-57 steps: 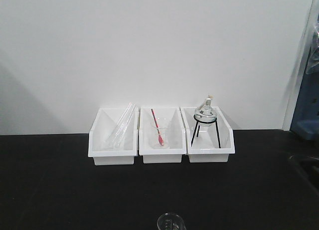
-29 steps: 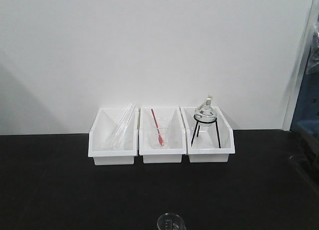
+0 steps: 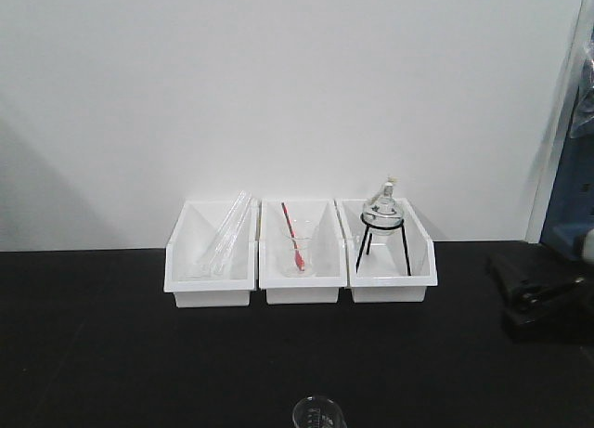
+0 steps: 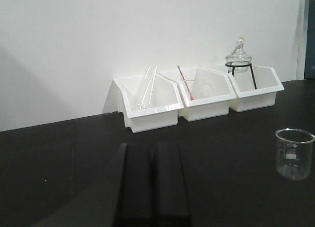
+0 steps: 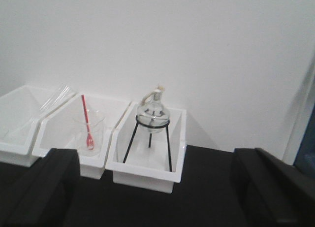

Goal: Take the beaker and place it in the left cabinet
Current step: 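Reach the right gripper down to the clear glass beaker and grasp it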

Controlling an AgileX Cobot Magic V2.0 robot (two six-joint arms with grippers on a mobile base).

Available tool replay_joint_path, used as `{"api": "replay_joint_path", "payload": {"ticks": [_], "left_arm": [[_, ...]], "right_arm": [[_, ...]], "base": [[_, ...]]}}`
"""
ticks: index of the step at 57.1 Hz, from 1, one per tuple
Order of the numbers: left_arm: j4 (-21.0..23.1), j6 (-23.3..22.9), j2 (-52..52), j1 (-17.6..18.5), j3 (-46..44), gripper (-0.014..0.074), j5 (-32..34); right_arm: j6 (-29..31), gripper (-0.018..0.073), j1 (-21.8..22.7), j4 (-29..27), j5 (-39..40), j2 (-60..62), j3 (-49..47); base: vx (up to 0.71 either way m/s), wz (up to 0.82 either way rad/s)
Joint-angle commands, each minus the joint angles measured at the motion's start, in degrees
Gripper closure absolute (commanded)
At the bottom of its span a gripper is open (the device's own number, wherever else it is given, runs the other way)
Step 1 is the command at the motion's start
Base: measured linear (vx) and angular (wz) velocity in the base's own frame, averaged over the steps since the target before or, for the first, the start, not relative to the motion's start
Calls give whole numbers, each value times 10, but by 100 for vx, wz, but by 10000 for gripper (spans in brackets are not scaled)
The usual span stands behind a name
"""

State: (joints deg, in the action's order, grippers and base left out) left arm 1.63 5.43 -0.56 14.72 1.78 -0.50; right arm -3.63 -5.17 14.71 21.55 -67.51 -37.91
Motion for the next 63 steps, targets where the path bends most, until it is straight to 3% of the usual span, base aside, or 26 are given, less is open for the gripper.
{"api": "replay_joint_path", "payload": {"ticks": [1, 9, 13, 24, 35, 48, 63], "left_arm": [[5, -2, -10, 2, 9, 595, 48], [5, -2, -10, 2, 9, 595, 48], [5, -2, -10, 2, 9, 595, 48], [5, -2, -10, 2, 9, 595, 48], [5, -2, -10, 2, 9, 595, 48], [5, -2, -10, 2, 9, 595, 48], [5, -2, -10, 2, 9, 595, 48]], "right_arm": [[-46, -88, 4, 63, 88, -36, -20], [-119, -76, 4, 136, 179, -113, 15], [-133, -72, 4, 138, 237, -151, 51], [-120, -53, 4, 187, 419, -257, 136], [-106, -41, 4, 262, 527, -349, 133], [-106, -36, -9, 267, 556, -421, 102], [-104, -35, -84, 234, 507, -473, 13]], "base": [[0, 0], [0, 0], [0, 0], [0, 0], [0, 0], [0, 0], [0, 0]]}}
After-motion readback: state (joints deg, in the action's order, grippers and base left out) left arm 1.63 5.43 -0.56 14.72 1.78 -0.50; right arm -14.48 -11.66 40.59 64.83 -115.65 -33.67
